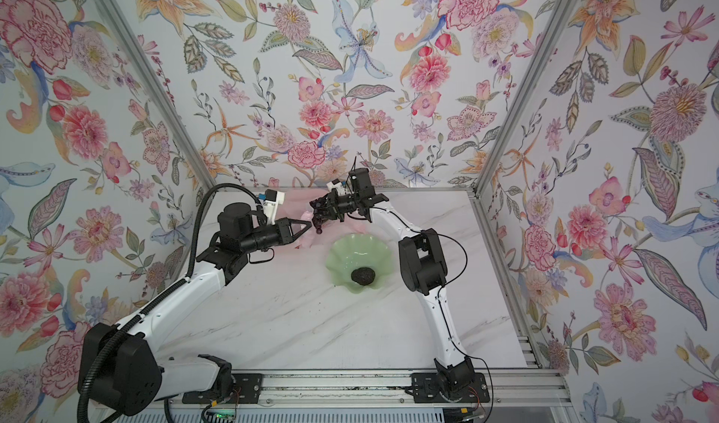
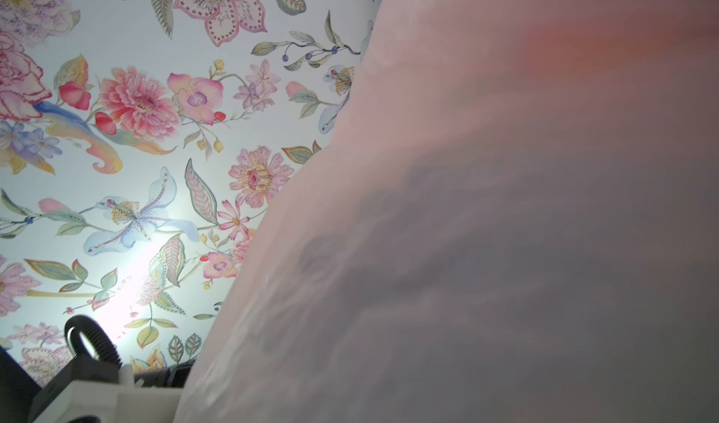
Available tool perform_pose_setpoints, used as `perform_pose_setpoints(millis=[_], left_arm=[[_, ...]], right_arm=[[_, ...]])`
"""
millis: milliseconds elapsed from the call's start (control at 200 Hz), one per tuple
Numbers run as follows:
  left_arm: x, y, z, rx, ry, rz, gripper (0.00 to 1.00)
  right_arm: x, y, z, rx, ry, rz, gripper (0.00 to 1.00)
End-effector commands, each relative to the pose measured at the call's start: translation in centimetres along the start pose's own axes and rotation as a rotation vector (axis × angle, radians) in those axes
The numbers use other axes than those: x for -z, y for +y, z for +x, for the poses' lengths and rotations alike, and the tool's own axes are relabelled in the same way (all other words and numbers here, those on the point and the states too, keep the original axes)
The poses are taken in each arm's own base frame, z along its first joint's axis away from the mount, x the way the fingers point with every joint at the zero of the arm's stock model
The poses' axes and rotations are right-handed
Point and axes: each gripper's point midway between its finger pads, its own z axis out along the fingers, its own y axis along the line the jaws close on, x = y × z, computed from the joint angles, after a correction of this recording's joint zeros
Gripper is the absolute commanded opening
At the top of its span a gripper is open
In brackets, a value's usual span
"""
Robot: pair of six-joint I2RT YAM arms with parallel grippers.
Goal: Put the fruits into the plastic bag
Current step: 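Push the grapes into the bag and open the right gripper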
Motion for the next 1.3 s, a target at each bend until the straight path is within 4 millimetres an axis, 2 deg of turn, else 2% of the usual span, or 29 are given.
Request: perform_pose_setpoints(millis=[0,170,280,380,571,656,711,846,991,1171,1271,1286,1291,1296], left_arm=[[-0.6,-1.6,1.2,-0.048,0.076,0.064,0.0],[-1.0,-1.0,3.7,-0.041,0.161,0.05,0.0],[-0.6,-0.4,3.9,-0.044,0.15,0.025,0.0],[-0.5,-0.2,3.5,-0.029,0.115,0.022,0.0],[0.1,-1.0,1.4,0.042,-0.001,0.115,0.0],[0.3,-0.9,1.2,0.044,-0.011,0.121,0.0],[0.4,-0.7,1.3,0.045,-0.005,0.113,0.0],[0.7,0.1,1.7,0.058,-0.007,0.099,0.0],[0.8,0.8,1.5,0.077,-0.026,0.087,0.0],[1.3,2.3,0.4,0.087,-0.07,0.036,0.0],[1.4,2.7,0.1,0.083,-0.079,0.03,0.0],[1.3,2.7,0.1,0.082,-0.077,0.03,0.0],[1.3,2.7,0.1,0.083,-0.076,0.03,0.0],[1.3,2.7,0.1,0.084,-0.077,0.028,0.0]], right_arm=[[-0.1,-4.1,-1.3,-0.08,-0.065,0.144,0.23],[0.0,-3.5,-3.0,-0.109,-0.142,0.161,0.23],[0.6,-3.4,-3.9,-0.113,-0.198,0.184,0.24],[1.1,-4.2,-4.5,-0.104,-0.246,0.224,0.24],[1.5,-6.9,-6.3,-0.107,-0.309,0.281,0.24],[2.1,-7.6,-7.1,-0.097,-0.335,0.315,0.25],[2.0,-7.6,-7.4,-0.089,-0.334,0.32,0.29],[-0.2,-5.6,-7.2,-0.02,-0.274,0.244,0.39],[-3.3,-2.6,-5.8,0.036,-0.179,0.105,0.39],[-5.5,-1.4,-2.9,0.052,-0.089,0.075,0.39],[-5.5,-1.7,-1.7,0.049,-0.051,0.089,0.59],[-5.4,-1.7,-1.5,0.051,-0.048,0.094,0.67],[-5.4,-1.8,-1.5,0.051,-0.048,0.097,0.74],[-5.3,-1.8,-1.4,0.052,-0.048,0.099,0.87]])
